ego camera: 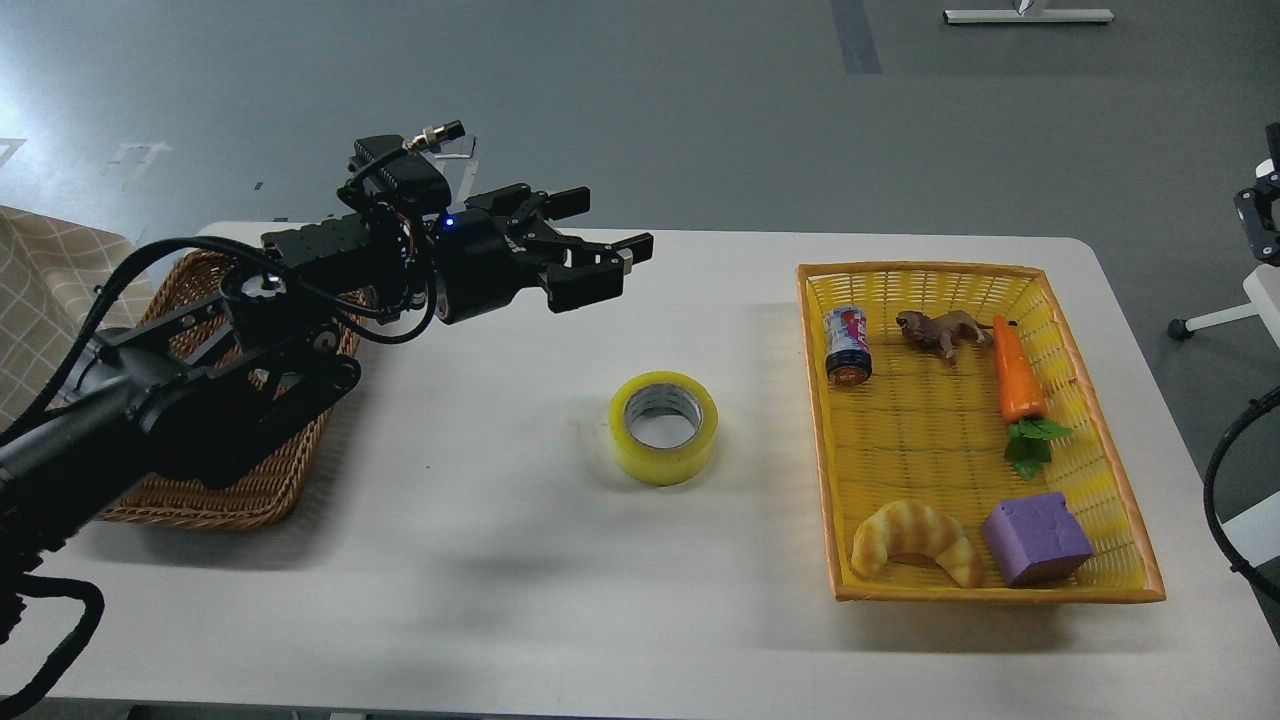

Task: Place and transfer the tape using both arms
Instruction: 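Reach the left gripper toward the tape roll on the table, then grasp the tape roll with the left gripper, then lift the tape roll and move it over the wicker basket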

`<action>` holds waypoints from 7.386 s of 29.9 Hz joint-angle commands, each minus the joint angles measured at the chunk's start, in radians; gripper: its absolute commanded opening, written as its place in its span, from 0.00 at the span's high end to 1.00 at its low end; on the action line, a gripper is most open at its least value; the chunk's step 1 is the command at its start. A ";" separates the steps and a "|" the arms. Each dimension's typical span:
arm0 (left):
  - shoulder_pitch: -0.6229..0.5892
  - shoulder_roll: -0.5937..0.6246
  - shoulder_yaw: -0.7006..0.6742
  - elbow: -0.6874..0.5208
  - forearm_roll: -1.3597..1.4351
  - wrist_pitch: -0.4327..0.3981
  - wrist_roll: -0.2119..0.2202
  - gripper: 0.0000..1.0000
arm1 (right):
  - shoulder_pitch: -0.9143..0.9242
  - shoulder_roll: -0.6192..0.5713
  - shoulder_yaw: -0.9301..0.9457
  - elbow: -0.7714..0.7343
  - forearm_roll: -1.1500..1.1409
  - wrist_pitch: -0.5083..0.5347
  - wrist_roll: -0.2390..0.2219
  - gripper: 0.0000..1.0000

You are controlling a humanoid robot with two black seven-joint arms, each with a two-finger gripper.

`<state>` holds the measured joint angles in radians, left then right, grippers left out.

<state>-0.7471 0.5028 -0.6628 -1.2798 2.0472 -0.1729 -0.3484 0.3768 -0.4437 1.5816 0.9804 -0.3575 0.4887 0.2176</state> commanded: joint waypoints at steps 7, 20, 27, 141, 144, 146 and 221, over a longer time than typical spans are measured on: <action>-0.011 -0.006 0.106 -0.001 0.093 -0.004 0.049 0.02 | -0.001 0.010 0.000 -0.020 0.000 0.000 0.000 0.00; -0.044 -0.075 0.172 0.000 0.085 -0.096 0.190 0.02 | -0.001 0.019 0.000 -0.028 0.000 0.000 0.000 0.00; -0.046 -0.122 0.242 0.043 0.085 -0.103 0.267 0.02 | -0.001 0.023 0.001 -0.040 0.000 0.000 0.000 0.00; -0.296 0.045 0.382 0.073 -0.117 -0.096 0.249 1.00 | -0.004 0.056 0.006 -0.039 0.000 0.000 0.000 0.00; -0.317 0.109 0.382 0.073 -0.121 -0.094 0.197 1.00 | -0.004 0.056 0.006 -0.039 0.000 0.000 0.000 0.00; -0.322 0.138 0.382 0.073 -0.121 -0.094 0.180 1.00 | -0.004 0.056 0.006 -0.040 0.000 0.000 0.000 0.00; 0.044 0.522 0.474 0.389 -0.406 0.081 0.008 1.00 | -0.004 0.105 0.005 -0.040 0.000 0.000 0.000 0.00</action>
<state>-0.7094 1.0401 -0.1892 -0.9014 1.6416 -0.1045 -0.3437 0.3727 -0.3391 1.5861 0.9403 -0.3574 0.4887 0.2169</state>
